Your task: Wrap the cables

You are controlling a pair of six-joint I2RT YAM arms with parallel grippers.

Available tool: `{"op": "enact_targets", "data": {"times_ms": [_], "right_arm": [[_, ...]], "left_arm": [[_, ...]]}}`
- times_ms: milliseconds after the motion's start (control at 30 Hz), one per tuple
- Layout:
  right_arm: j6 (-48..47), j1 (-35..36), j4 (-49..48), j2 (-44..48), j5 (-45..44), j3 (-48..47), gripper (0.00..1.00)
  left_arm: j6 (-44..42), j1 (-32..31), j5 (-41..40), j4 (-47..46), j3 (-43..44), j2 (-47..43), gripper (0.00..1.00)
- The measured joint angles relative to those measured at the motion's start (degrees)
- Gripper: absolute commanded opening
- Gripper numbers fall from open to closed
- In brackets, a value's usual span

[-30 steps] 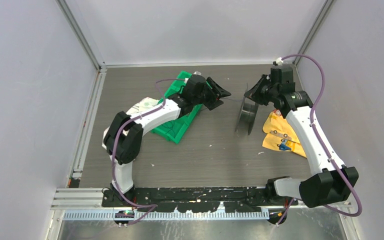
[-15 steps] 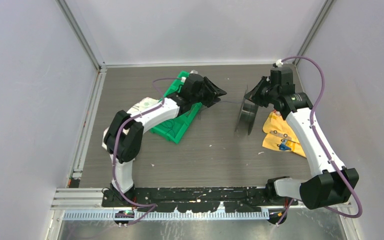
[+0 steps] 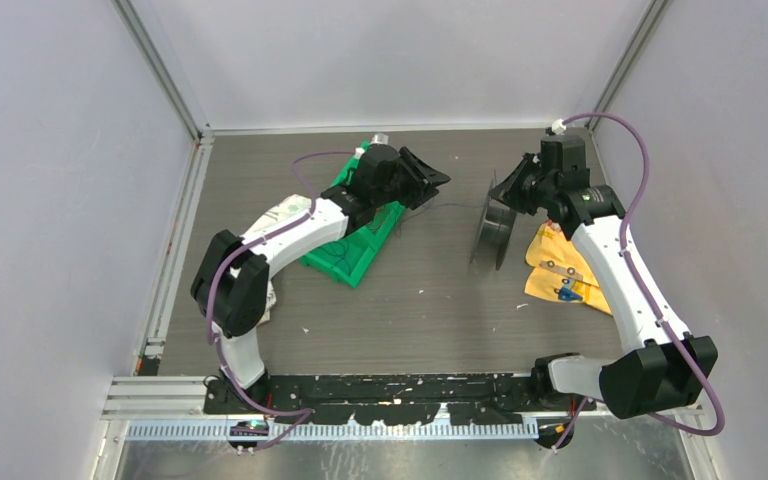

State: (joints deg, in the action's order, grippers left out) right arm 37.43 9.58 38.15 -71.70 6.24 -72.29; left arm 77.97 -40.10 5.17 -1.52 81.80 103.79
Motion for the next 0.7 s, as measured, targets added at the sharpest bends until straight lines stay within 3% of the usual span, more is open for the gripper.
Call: {"op": "enact_targets", "data": {"times_ms": [200, 533, 700], "right_arm": [[0.0, 0.0, 0.0, 0.0, -0.2, 0.2, 0.00], [0.0, 0.0, 0.0, 0.0, -0.1, 0.2, 0.01], [0.0, 0.0, 0.0, 0.0, -0.1, 0.2, 0.01]], "left_arm": [[0.0, 0.0, 0.4, 0.1, -1.7, -0.2, 0.67], [-3.2, 0.0, 2.3, -0.4, -6.3, -2.9, 0.63], [-5.3, 0.0, 4.3, -2.1, -6.4, -3.3, 0.83]]}}
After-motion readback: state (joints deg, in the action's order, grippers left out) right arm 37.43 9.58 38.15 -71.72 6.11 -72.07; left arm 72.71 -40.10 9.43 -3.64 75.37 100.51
